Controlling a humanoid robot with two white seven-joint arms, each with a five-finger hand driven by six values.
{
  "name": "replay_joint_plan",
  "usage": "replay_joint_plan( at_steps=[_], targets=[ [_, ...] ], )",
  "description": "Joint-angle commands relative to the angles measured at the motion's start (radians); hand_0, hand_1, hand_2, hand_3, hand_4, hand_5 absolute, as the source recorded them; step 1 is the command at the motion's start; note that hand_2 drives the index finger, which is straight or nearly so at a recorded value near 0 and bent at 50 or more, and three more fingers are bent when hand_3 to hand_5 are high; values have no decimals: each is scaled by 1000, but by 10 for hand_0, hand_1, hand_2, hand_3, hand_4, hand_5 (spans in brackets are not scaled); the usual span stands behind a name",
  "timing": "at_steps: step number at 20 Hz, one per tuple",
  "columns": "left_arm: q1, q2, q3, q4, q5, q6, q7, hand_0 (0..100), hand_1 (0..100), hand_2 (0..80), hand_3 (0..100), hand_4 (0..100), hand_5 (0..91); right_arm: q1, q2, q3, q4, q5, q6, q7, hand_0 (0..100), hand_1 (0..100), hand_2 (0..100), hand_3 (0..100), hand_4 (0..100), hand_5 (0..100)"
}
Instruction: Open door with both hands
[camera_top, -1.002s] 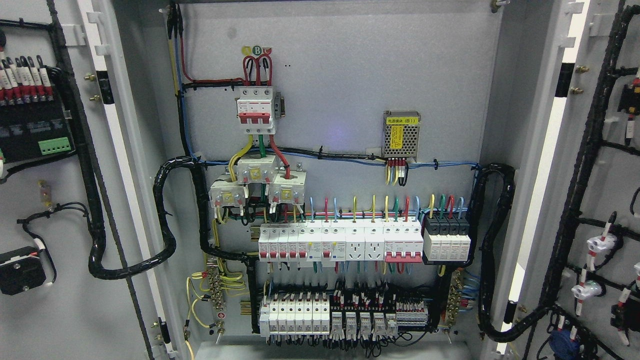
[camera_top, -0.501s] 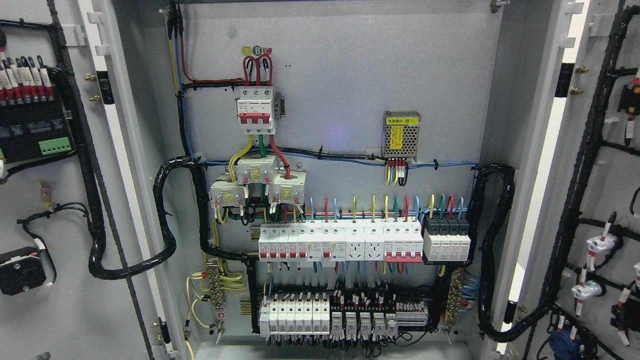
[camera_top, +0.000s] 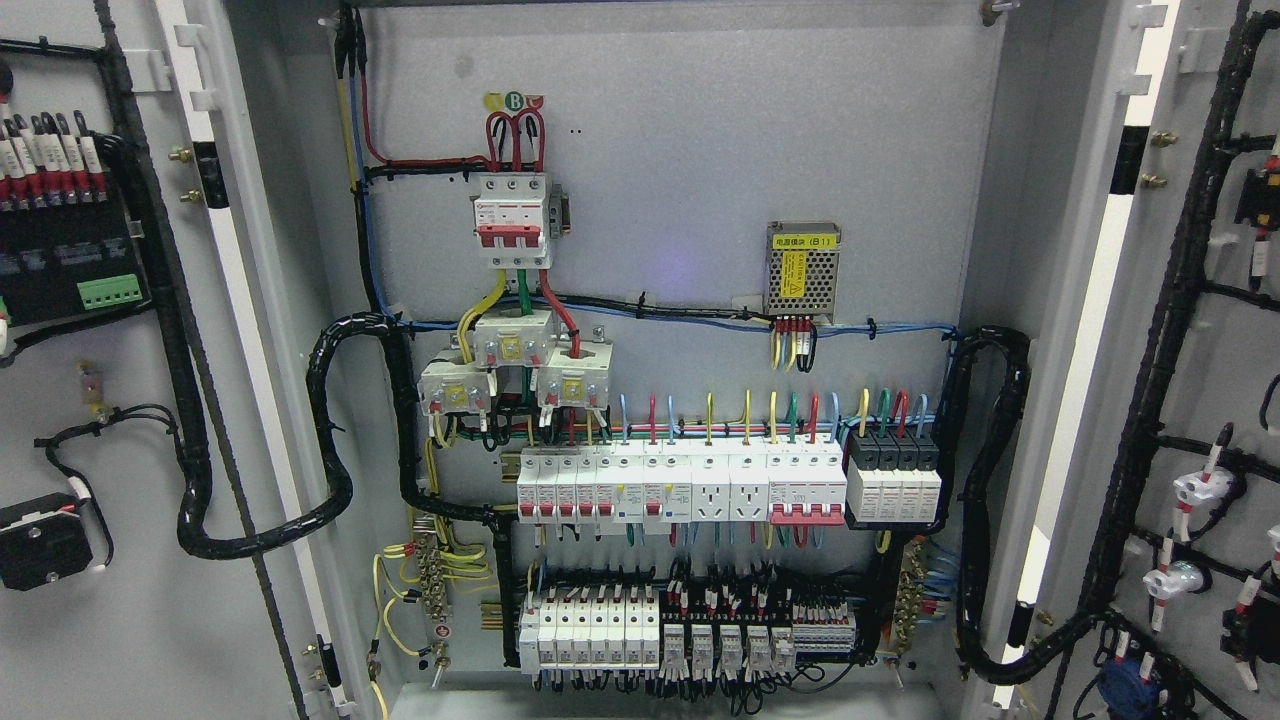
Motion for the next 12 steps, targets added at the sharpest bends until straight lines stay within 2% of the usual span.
replay_joint_plan(
  at_steps=[1, 4, 6, 12],
  targets=[
    [75, -144, -113, 19, -68, 105, -2, 0, 0, 0, 0, 31, 0, 69, 82, 213, 231, 55, 0, 0, 107, 0, 0, 0, 0, 0],
    [76, -144, -115, 82, -66, 194, -4, 0, 0, 0, 0, 30, 0, 121, 130, 225, 305, 81, 0, 0, 107, 0, 0, 0, 0, 0],
    [98, -136, -124, 131, -66, 196, -4, 0, 0, 0, 0, 30, 0, 135, 162, 231, 366, 88, 0, 0, 107, 0, 0, 0, 0, 0],
    [153, -118, -155, 252, -66, 190, -4, 0, 0, 0, 0, 30, 0, 135, 211, 274, 586, 88, 0, 0, 106, 0, 0, 0, 0, 0]
  ],
)
